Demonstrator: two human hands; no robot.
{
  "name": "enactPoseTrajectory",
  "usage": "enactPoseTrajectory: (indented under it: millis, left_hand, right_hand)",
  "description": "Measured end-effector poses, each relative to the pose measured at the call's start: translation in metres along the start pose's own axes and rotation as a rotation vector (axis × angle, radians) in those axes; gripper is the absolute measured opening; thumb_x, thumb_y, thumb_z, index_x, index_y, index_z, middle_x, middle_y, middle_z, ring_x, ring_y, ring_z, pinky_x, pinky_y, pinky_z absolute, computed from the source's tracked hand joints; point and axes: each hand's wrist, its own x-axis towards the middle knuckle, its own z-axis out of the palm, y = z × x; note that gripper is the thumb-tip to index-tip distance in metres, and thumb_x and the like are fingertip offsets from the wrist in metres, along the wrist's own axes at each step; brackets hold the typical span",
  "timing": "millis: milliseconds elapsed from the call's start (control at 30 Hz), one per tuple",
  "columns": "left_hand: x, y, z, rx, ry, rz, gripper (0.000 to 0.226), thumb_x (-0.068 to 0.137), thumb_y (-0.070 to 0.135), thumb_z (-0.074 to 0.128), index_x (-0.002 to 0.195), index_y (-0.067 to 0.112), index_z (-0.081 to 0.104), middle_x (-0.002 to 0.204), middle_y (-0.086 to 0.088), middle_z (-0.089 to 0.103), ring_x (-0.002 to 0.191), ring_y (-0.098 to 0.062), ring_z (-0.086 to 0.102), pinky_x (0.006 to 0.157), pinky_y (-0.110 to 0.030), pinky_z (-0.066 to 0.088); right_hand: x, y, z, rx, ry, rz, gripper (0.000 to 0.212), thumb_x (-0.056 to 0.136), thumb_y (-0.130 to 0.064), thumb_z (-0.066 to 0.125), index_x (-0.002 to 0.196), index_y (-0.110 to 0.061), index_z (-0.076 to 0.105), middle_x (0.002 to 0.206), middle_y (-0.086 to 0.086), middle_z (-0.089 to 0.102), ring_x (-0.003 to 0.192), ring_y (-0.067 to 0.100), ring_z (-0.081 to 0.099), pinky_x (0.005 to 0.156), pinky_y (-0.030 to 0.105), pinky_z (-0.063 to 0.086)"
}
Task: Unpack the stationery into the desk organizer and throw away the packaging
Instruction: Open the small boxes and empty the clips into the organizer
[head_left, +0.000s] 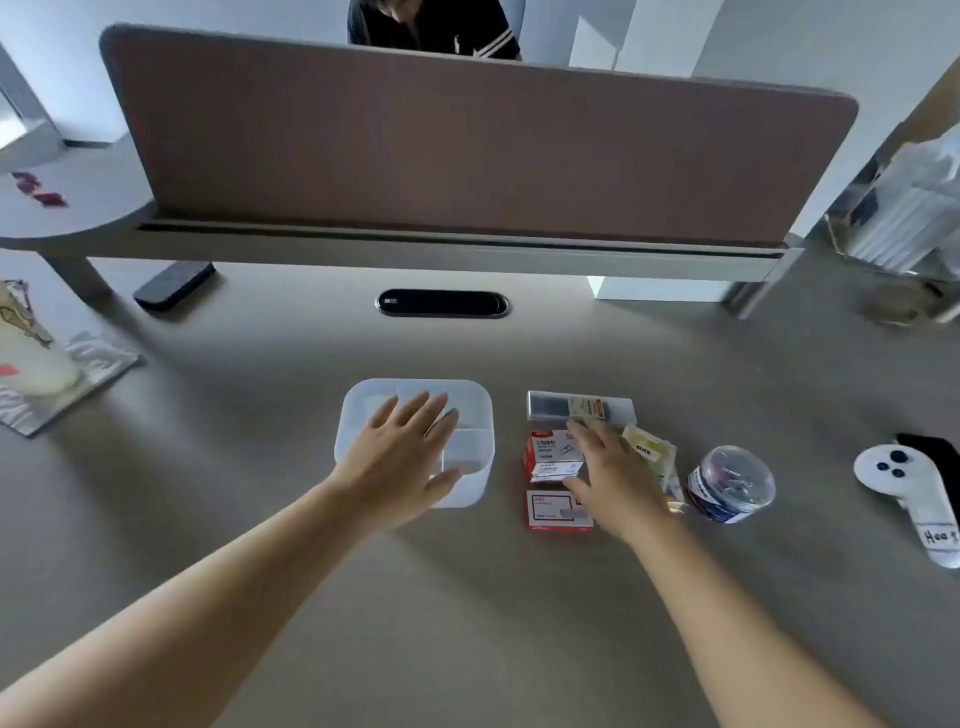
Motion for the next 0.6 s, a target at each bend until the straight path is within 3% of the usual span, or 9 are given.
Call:
enactPoseTrajectory:
  millis: [100, 200, 300, 400, 467, 600]
  left_hand:
    - [0.007, 0.002, 0.007, 0.017, 0.011, -0.028, 0.098, 0.059, 0.059, -0.008, 0.143, 0.014, 0.016, 0.155, -0.005, 0.01, 0.144, -0.021, 0.008, 0.117, -0.035, 0.004]
    - [0.012, 0.001, 0.012, -0.014, 0.028, -0.038, 0.096, 0.062, 0.062, -0.003, 0.142, 0.014, 0.019, 0.155, -0.006, 0.013, 0.144, -0.021, 0.01, 0.117, -0.035, 0.004]
    - [0.014, 0.004, 0.011, -0.053, 0.015, -0.061, 0.096, 0.062, 0.068, 0.007, 0.143, 0.017, 0.015, 0.156, -0.004, 0.009, 0.144, -0.018, 0.005, 0.116, -0.032, 0.0]
    - [0.018, 0.011, 0.002, -0.155, 0.056, -0.057, 0.093, 0.067, 0.071, 0.033, 0.142, 0.018, 0.019, 0.155, -0.002, 0.014, 0.143, -0.017, 0.008, 0.115, -0.03, 0.001]
    - [0.019, 0.018, -0.004, -0.247, 0.106, -0.042, 0.087, 0.071, 0.056, 0.06, 0.141, 0.018, 0.024, 0.152, 0.0, 0.021, 0.142, -0.016, 0.014, 0.114, -0.027, 0.005]
    - [0.021, 0.022, -0.011, -0.385, 0.175, -0.064, 0.076, 0.065, 0.041, 0.074, 0.132, 0.021, 0.042, 0.143, 0.003, 0.038, 0.135, -0.015, 0.025, 0.104, -0.022, 0.015]
  right_hand:
    - [0.019, 0.004, 0.001, -0.017, -0.052, -0.081, 0.068, 0.087, -0.022, 0.053, 0.142, -0.022, 0.014, 0.154, 0.001, 0.016, 0.138, 0.023, 0.024, 0.11, 0.039, 0.028]
    - [0.029, 0.006, 0.001, 0.007, -0.038, -0.135, 0.057, 0.085, -0.019, 0.057, 0.136, -0.015, 0.032, 0.141, 0.006, 0.043, 0.128, 0.023, 0.04, 0.106, 0.036, 0.034]
    - [0.028, 0.007, -0.004, 0.085, -0.009, -0.169, 0.051, 0.082, -0.019, 0.062, 0.128, -0.011, 0.042, 0.131, 0.009, 0.051, 0.12, 0.023, 0.047, 0.1, 0.033, 0.039]
    - [0.022, -0.002, -0.015, 0.246, 0.016, -0.227, 0.049, 0.078, -0.018, 0.066, 0.123, -0.01, 0.048, 0.123, 0.009, 0.053, 0.115, 0.022, 0.047, 0.094, 0.03, 0.039]
    - [0.015, -0.012, -0.026, 0.361, 0.049, -0.282, 0.047, 0.074, -0.015, 0.069, 0.118, -0.009, 0.052, 0.117, 0.009, 0.055, 0.109, 0.02, 0.05, 0.091, 0.028, 0.042]
    - [0.002, -0.03, -0.041, 0.549, 0.046, -0.327, 0.047, 0.073, -0.008, 0.071, 0.117, -0.01, 0.055, 0.105, -0.001, 0.053, 0.097, 0.007, 0.048, 0.076, -0.001, 0.04]
